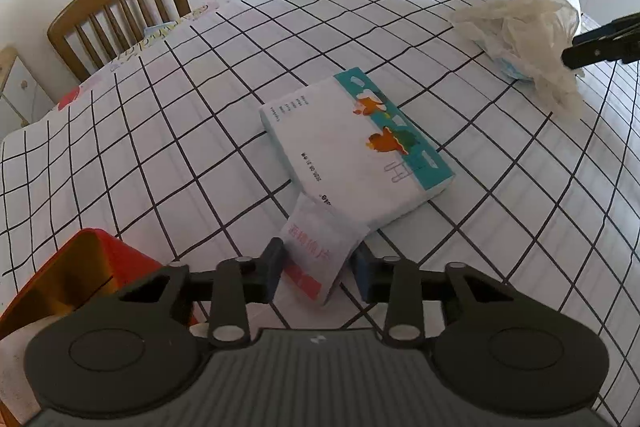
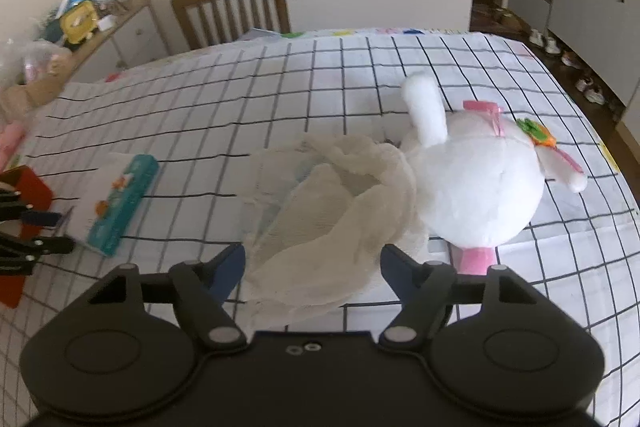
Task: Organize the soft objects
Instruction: 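Grasp the pink sachet with the left tool while the right tool grasps the white mesh cloth, then lift the pink sachet and white mesh cloth off the table with both tools, then carry both items over the red tin box and open the right tool to drop the mesh cloth, then open the left tool to drop the pink sachet into the box, then move both tools back toward the white plush bunny and blue printed bag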
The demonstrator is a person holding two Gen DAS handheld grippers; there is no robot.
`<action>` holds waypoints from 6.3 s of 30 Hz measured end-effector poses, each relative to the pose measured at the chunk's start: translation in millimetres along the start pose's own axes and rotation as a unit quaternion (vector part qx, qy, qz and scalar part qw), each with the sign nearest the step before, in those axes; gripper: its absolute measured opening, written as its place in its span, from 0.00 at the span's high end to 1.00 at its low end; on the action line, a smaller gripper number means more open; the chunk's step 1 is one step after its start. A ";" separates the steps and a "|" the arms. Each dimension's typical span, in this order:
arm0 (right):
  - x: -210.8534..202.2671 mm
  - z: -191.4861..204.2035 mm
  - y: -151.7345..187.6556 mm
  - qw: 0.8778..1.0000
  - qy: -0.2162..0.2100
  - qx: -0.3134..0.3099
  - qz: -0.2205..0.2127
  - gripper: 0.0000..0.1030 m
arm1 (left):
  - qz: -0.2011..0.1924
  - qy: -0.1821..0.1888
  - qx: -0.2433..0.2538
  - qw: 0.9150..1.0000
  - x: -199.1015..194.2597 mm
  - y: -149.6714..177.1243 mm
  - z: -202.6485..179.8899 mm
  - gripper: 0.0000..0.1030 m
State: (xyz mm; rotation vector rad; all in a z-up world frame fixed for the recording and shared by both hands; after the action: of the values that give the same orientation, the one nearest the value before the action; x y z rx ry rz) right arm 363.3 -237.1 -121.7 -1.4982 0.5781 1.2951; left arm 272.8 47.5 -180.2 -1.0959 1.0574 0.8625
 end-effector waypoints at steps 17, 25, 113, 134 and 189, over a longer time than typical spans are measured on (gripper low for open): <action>-6.8 26.4 15.1 0.992 0.092 -0.084 -0.037 0.97 | -0.035 0.006 -0.072 0.997 -15.6 6.3 5.7 0.90; -60.8 37.1 15.5 0.989 0.062 -0.082 -0.111 0.97 | -0.071 0.021 -0.115 0.991 -37.6 11.8 10.1 0.92; 25.1 377.6 -30.7 0.923 -0.168 -0.345 0.019 0.96 | -0.090 -0.043 -0.287 0.953 -100.5 152.5 121.5 0.92; 25.2 376.1 -13.1 0.917 -0.155 -0.367 0.027 0.60 | -0.057 -0.024 -0.292 0.954 -83.6 154.8 116.4 0.92; -148.1 240.7 82.2 0.959 -0.146 -0.207 -0.127 0.21 | -0.193 -0.010 -0.215 0.957 -188.0 149.5 17.1 0.43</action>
State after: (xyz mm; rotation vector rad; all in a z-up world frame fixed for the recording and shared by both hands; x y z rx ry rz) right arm 146.0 -87.6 8.9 -1.6079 -0.0861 1.4531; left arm 84.3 94.3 -37.9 -1.5921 0.6137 0.7991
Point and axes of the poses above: each gripper's, at about its wrist camera, not at the fingertips, and x roughly the way its jaws point, z to its left, y to its underside, the point moved 4 cm from there along x, roughly the way its jaws point, and after that the axes turned 15 degrees about z, right-handed, at the moved point
